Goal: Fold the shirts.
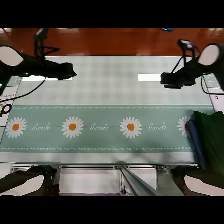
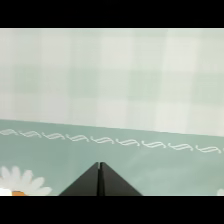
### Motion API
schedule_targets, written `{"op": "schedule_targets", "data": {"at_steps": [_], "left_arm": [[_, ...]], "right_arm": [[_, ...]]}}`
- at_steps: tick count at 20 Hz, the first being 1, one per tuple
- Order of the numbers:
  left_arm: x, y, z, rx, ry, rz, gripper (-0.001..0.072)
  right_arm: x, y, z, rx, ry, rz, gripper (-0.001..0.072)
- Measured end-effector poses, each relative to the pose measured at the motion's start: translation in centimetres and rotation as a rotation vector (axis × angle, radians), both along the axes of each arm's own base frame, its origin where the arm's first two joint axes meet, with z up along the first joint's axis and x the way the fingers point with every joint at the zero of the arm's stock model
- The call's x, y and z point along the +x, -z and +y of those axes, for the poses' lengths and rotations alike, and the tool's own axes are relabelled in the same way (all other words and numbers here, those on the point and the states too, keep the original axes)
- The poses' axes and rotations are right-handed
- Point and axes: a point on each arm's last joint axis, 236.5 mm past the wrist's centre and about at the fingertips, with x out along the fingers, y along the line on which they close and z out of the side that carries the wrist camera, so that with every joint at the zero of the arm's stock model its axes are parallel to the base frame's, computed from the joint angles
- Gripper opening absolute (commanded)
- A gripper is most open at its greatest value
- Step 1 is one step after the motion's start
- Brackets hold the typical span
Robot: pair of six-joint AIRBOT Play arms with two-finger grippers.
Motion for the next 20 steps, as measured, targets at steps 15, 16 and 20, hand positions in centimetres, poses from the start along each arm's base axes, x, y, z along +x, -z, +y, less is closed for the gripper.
{"op": "schedule_targets", "data": {"at_steps": [15,16,20], "left_arm": [[-0.8,4.4,0.6,0.047,-0.007,0.101,0.0021],[-0.8,4.4,0.6,0.047,-0.007,0.101,0.0021],[-0.8,4.4,0.6,0.047,-0.007,0.101,0.0021]], "right_arm": [[1.6,2.1,-0.7,-0.130,-0.036,0.010,0.0024],[1.6,2.1,-0.7,-0.131,-0.036,0.009,0.0024],[1.6,2.1,-0.7,-0.130,-0.036,0.008,0.0024]]}}
